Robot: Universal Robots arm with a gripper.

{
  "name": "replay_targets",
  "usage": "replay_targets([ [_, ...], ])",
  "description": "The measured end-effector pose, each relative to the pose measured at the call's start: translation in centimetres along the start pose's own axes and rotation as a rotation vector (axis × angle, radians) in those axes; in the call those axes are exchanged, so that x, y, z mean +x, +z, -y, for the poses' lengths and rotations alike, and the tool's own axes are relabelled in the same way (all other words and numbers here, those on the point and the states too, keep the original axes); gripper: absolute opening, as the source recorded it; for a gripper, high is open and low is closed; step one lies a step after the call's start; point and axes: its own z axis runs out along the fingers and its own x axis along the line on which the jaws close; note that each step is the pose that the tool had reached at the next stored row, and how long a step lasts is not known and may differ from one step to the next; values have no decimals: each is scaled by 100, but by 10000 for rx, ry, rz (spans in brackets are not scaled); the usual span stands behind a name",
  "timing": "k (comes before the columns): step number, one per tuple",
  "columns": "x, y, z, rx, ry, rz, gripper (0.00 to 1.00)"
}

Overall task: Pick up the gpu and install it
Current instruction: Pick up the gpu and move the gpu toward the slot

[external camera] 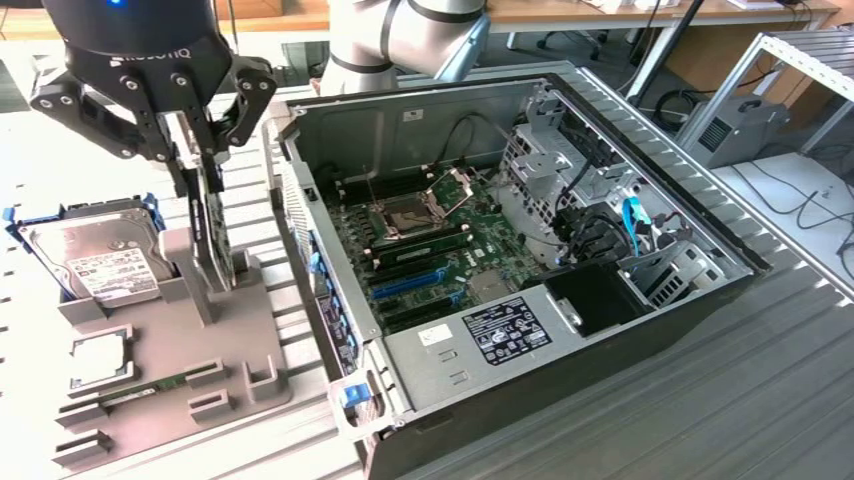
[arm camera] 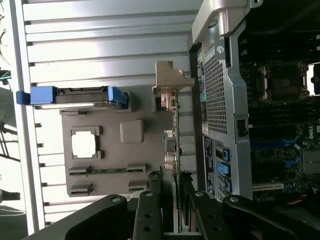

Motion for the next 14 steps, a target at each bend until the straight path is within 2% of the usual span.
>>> replay_targets([
  [14, -5, -150, -5, 0, 0, 0, 27],
])
